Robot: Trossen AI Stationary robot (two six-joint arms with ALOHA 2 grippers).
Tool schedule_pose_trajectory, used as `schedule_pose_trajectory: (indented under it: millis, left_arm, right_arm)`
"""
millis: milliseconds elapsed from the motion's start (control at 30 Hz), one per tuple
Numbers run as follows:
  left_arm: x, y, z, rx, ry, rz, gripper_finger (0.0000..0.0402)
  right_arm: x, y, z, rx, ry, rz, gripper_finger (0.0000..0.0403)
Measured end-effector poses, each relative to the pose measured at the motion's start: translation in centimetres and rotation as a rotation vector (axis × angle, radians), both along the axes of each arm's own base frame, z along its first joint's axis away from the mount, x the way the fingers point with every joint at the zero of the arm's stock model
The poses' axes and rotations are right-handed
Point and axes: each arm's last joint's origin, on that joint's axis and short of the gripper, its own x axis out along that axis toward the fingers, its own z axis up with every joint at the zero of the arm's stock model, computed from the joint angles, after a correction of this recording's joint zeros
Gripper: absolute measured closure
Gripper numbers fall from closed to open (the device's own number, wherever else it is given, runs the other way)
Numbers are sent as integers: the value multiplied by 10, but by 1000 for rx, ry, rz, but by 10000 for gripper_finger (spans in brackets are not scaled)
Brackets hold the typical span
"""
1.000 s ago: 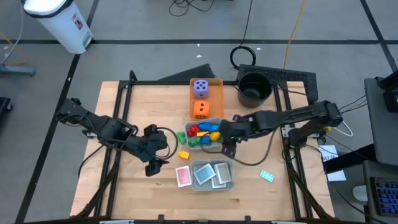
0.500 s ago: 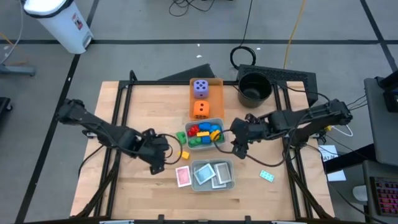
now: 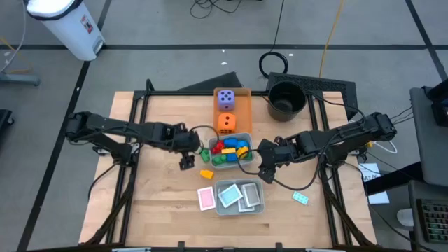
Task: Pick & Place Toys
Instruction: Put the green game piece into the top gray bin
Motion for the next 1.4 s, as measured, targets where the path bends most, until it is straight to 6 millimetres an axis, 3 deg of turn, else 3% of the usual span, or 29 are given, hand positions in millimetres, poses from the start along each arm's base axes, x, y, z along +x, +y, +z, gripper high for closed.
schedule_pose_trajectory:
  millis: [200, 400, 833, 1067, 1400]
  left_arm:
    - [7, 28, 3, 50, -37, -153, 55]
    - [11, 50, -1, 23, -56, -170, 55]
    - [44, 57, -61, -69, 97, -224, 59]
    - [49, 59, -82, -106, 164, -212, 125]
    - [51, 59, -82, -143, 135, -184, 183]
  right_arm:
    - [5, 4, 0, 27, -68, 9, 204]
    - [6, 5, 1, 28, -85, 15, 206]
    - [5, 5, 2, 46, -93, -2, 207]
    - [5, 7, 2, 46, -93, 10, 207]
    - [4, 7, 2, 33, -87, 27, 207]
